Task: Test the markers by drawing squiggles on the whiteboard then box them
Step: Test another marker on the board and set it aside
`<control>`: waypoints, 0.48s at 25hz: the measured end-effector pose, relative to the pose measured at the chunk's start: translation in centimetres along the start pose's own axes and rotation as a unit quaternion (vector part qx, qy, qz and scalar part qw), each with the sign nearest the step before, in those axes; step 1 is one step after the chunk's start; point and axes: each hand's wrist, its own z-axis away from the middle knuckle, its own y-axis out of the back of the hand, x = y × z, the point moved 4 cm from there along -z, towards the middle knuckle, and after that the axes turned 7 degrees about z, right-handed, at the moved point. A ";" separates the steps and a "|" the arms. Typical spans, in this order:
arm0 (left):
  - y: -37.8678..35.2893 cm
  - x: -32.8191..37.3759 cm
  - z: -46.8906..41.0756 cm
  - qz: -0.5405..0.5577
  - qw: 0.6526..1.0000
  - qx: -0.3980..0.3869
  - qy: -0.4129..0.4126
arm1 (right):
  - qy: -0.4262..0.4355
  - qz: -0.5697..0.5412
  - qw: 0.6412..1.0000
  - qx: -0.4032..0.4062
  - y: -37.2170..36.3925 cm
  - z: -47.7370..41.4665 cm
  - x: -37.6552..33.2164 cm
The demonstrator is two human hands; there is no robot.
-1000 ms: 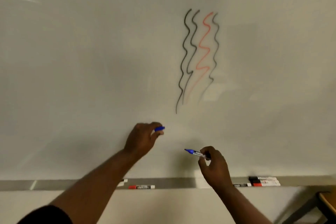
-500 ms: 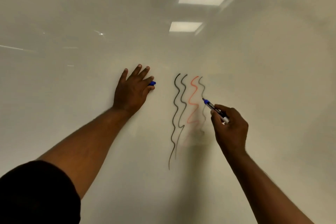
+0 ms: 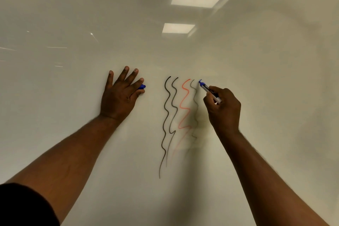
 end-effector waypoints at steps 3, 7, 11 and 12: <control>0.0 0.0 0.0 0.001 1.000 0.003 0.003 | -0.009 0.004 1.000 0.012 0.6 1.4 1.3; 0.0 0.4 0.1 0.014 1.000 0.007 0.015 | 0.003 0.030 1.000 -0.006 1.2 4.6 3.0; 0.1 1.0 0.6 0.015 0.999 0.001 0.036 | -0.024 0.029 0.999 -0.027 1.5 8.2 4.7; 0.1 1.1 0.8 0.014 0.999 -0.002 0.041 | -0.013 0.040 0.998 -0.040 1.5 9.2 4.9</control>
